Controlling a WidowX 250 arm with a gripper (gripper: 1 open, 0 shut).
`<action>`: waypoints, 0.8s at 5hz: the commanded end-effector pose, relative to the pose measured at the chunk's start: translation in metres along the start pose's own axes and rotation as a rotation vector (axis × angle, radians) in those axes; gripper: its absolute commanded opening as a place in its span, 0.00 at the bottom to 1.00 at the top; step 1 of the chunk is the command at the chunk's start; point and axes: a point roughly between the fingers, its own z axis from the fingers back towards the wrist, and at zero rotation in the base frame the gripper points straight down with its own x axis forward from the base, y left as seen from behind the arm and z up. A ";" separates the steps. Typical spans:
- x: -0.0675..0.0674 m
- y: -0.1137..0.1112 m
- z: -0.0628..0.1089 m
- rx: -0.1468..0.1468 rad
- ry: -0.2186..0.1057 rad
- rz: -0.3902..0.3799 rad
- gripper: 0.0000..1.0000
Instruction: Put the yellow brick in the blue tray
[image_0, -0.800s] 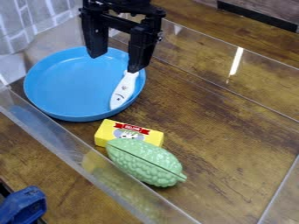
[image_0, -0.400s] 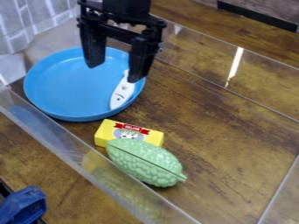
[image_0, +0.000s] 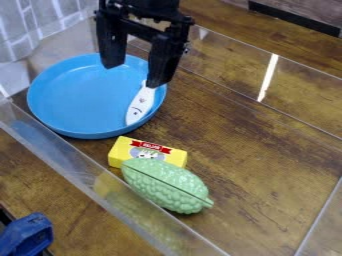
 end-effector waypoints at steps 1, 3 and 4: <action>0.005 0.004 0.013 -0.001 -0.049 -0.010 1.00; 0.002 0.021 0.008 -0.024 -0.045 0.025 1.00; 0.007 0.023 0.003 -0.023 -0.039 0.025 1.00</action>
